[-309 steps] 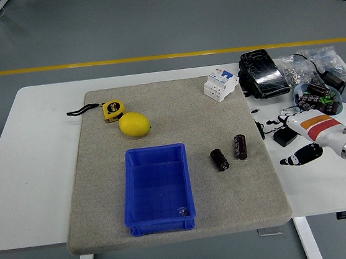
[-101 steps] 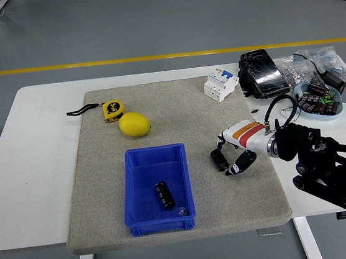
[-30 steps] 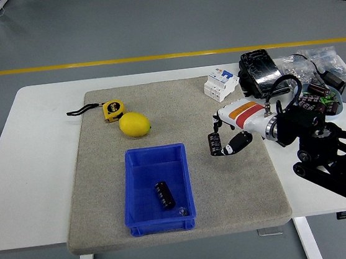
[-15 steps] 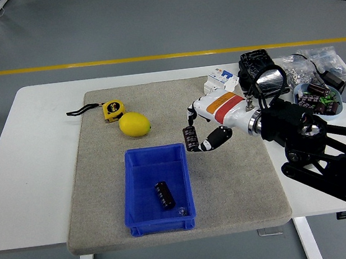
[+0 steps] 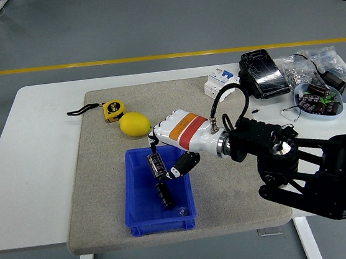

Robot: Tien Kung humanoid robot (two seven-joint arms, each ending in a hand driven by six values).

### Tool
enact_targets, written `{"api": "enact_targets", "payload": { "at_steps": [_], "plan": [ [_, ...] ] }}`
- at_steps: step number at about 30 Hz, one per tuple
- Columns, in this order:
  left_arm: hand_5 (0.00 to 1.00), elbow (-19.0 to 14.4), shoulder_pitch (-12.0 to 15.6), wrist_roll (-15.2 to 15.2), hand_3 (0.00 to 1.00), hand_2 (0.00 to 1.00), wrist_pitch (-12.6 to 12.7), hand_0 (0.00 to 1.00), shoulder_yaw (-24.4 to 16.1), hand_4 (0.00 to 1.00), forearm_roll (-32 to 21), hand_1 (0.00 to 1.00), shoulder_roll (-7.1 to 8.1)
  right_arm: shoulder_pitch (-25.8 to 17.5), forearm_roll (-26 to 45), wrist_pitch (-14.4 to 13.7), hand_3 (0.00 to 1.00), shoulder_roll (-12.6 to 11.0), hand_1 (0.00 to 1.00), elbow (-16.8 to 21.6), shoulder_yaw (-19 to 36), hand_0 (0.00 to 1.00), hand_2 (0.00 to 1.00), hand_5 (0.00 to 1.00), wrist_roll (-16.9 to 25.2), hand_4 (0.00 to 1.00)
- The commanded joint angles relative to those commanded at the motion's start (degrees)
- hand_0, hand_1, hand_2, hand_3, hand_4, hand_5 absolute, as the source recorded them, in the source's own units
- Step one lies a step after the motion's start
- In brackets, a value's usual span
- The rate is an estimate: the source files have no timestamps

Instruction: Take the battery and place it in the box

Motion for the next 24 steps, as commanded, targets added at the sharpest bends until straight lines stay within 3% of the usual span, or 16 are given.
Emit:
{"api": "enact_targets", "payload": {
  "at_steps": [1,2,7,8,24],
  "plan": [
    [0.605,0.0,0.0,0.0,0.583,0.629,0.0,0.553,0.0,0.628,0.0,0.574,0.0,0.0,0.0,0.2,0.525,0.0,0.445,-0.1,-0.1,0.309,0.643,0.36,0.2,0.913],
    [0.604,0.0,0.0,0.0,0.583,0.628,0.0,0.553,0.0,0.628,0.0,0.572,0.0,0.0,-0.1,0.4,0.676,0.0,0.489,-0.1,-0.2,0.317,0.687,0.467,0.3,0.998],
    [0.604,0.0,0.0,0.1,0.583,0.628,-0.1,0.553,-0.1,0.628,0.2,0.572,0.01,-0.2,-0.3,1.1,0.676,-0.1,0.489,-0.6,-0.1,0.317,0.687,0.467,0.9,0.998],
    [0.604,0.0,0.0,0.1,0.583,0.627,-0.1,0.553,0.0,0.628,0.1,0.571,0.02,-0.3,-0.4,1.2,0.81,-0.1,0.501,-0.6,0.1,0.332,0.728,0.521,0.9,0.998],
    [0.605,0.0,-0.1,0.1,0.584,0.628,-0.1,0.553,-0.1,0.63,0.0,0.57,-0.04,-1.6,-0.8,1.3,0.836,-1.7,0.504,-1.2,3.9,0.334,0.747,0.525,0.7,0.998]
  ]
}}
